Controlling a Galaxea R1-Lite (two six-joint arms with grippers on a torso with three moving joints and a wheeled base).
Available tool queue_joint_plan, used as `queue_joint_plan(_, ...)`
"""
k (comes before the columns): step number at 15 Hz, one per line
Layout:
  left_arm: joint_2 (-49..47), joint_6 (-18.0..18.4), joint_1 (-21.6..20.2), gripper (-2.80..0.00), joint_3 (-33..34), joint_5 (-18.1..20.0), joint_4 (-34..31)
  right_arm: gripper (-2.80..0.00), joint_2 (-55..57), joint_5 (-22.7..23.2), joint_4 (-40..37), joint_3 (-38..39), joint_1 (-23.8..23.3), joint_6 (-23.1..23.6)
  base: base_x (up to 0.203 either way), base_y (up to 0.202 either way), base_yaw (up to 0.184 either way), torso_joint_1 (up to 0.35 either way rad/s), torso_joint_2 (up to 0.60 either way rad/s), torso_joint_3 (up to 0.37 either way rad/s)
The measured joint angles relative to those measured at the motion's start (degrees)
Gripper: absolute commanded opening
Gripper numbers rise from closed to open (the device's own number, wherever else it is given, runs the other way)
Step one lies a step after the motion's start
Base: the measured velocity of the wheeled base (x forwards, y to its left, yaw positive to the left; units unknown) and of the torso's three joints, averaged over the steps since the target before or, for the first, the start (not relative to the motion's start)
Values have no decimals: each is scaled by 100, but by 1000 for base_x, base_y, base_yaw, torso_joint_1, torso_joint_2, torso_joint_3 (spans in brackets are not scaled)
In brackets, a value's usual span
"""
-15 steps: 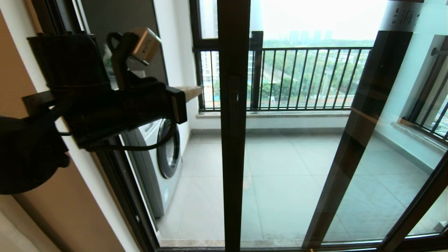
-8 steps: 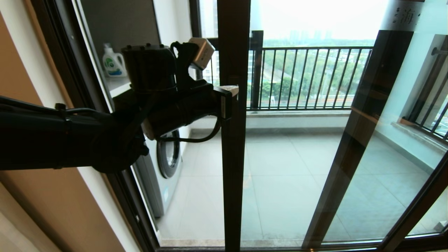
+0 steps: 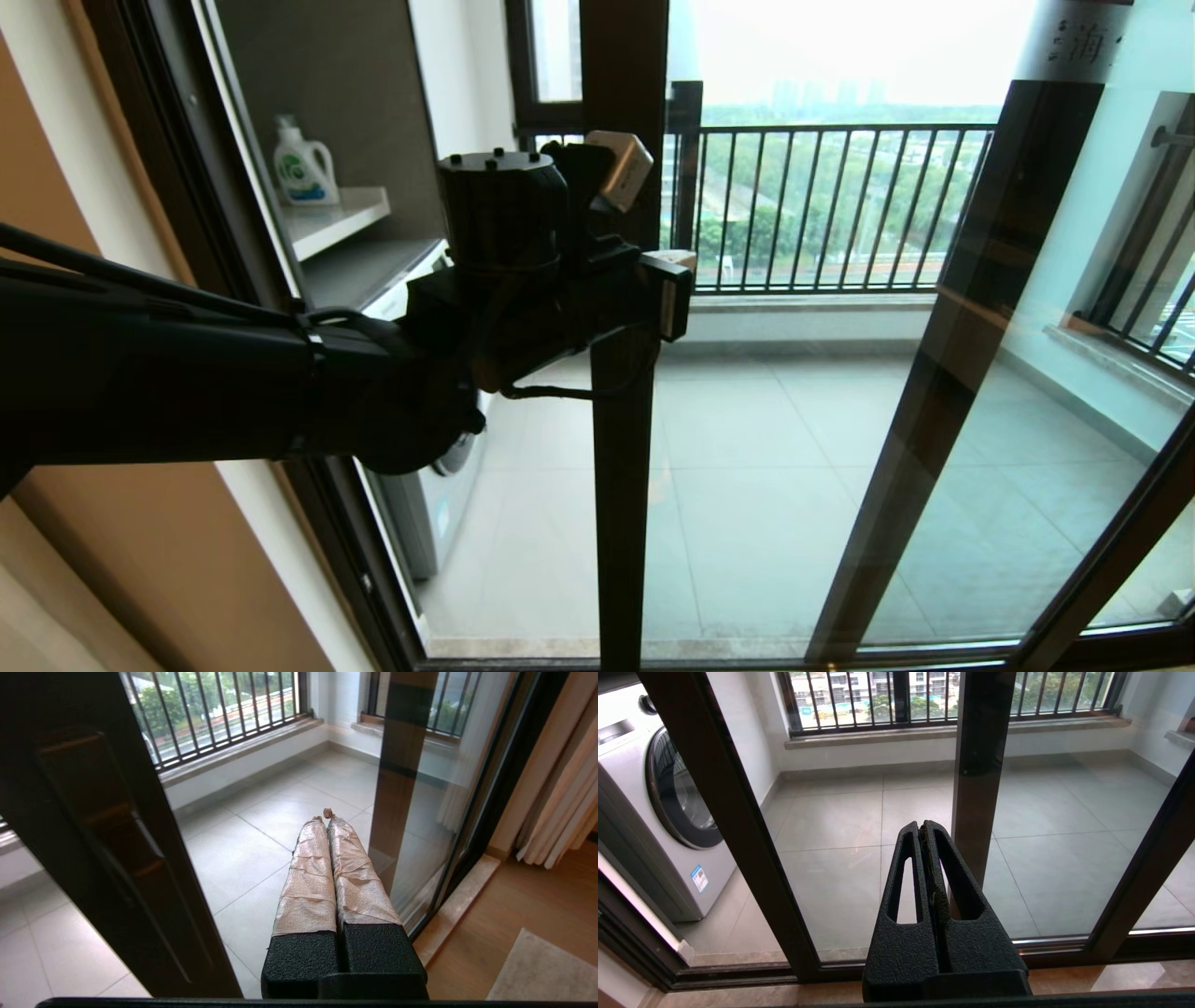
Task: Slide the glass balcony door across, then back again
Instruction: Close the slid door
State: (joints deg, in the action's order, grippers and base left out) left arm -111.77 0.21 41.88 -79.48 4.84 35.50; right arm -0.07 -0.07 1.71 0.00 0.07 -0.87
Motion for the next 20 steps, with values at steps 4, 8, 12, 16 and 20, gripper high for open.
queue_joint_plan(4,-459,21,190,-280,-469,-453,8,-280,0,-2,2,0,0,-1,0,0,0,0,0,0)
queue_joint_plan(8,-846,87,296,-280,-770,-1038,0,-280,0,-2,2,0,0,-1,0,0,0,0,0,0)
queue_joint_plan(12,-1118,205,321,-280,-952,-1718,250,-280,0,-2,2,0,0,2,0,0,0,0,0,0)
queue_joint_plan(16,-1225,210,307,-280,-976,-1996,241,-280,0,-2,2,0,0,-1,0,0,0,0,0,0)
queue_joint_plan(20,-1328,213,312,-280,-1039,-2217,256,-280,0,0,2,0,0,-1,0,0,0,0,0,0)
